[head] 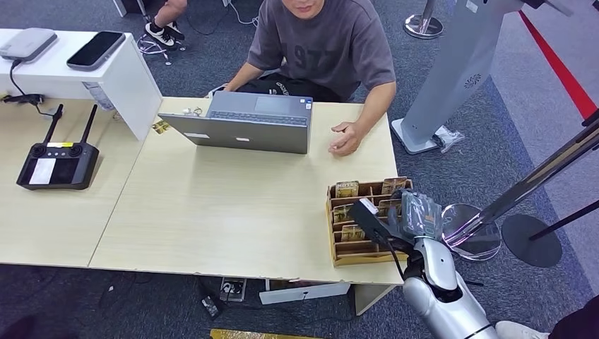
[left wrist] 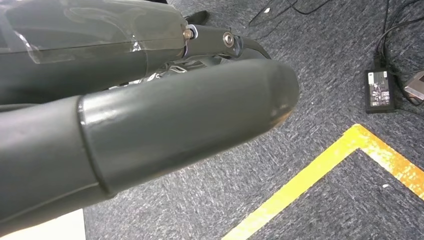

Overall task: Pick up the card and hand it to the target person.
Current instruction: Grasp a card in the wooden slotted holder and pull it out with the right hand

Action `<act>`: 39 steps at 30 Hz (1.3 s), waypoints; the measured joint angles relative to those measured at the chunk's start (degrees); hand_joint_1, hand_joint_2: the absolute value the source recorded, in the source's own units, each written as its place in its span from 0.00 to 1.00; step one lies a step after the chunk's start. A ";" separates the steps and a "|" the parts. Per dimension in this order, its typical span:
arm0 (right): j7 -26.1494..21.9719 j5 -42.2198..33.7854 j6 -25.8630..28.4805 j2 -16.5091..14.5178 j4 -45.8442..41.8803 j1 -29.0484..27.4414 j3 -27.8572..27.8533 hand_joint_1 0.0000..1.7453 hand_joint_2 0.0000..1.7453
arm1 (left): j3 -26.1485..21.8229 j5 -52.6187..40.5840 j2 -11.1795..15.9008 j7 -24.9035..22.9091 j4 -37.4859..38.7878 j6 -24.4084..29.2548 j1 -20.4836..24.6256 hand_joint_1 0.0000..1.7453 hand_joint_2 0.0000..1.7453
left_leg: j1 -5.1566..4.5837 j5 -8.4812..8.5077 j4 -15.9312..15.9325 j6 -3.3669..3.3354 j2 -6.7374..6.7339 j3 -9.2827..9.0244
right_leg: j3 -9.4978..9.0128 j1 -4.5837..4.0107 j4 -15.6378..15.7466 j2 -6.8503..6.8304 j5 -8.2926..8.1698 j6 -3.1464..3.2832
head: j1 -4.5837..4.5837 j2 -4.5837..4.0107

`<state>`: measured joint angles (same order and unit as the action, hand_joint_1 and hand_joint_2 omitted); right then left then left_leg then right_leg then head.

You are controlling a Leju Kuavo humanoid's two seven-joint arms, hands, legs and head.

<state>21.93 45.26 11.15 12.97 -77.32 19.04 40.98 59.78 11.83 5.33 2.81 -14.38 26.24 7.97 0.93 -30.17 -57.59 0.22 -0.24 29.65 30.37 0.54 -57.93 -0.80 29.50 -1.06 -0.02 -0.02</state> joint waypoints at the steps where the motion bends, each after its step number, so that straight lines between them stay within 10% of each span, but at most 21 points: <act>1: 0.06 -0.04 0.00 0.01 0.07 0.06 0.01 0.80 1.00 | 0.00 0.01 0.01 -0.03 0.00 0.00 0.00 0.00 0.00 | 0.00 0.00 0.00 0.00 0.00 0.00 | 0.00 0.00 0.00 0.00 0.00 0.00 | 0.00 0.01; 39: -0.04 4.26 8.67 0.33 -1.76 -0.53 -1.37 0.99 1.00 | -0.04 0.75 0.42 0.60 0.00 0.08 -0.15 0.00 0.00 | 0.00 0.00 -0.01 0.00 0.00 0.02 | 0.02 0.00 0.00 0.00 0.00 0.00 | 0.00 0.00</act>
<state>21.88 49.52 19.82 13.29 -79.09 18.50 39.61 59.74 12.58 5.75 3.41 -14.38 26.32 7.83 0.93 -30.17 -57.59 0.22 -0.24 29.68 30.39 0.54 -57.93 -0.80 29.50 -1.06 -0.02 -0.02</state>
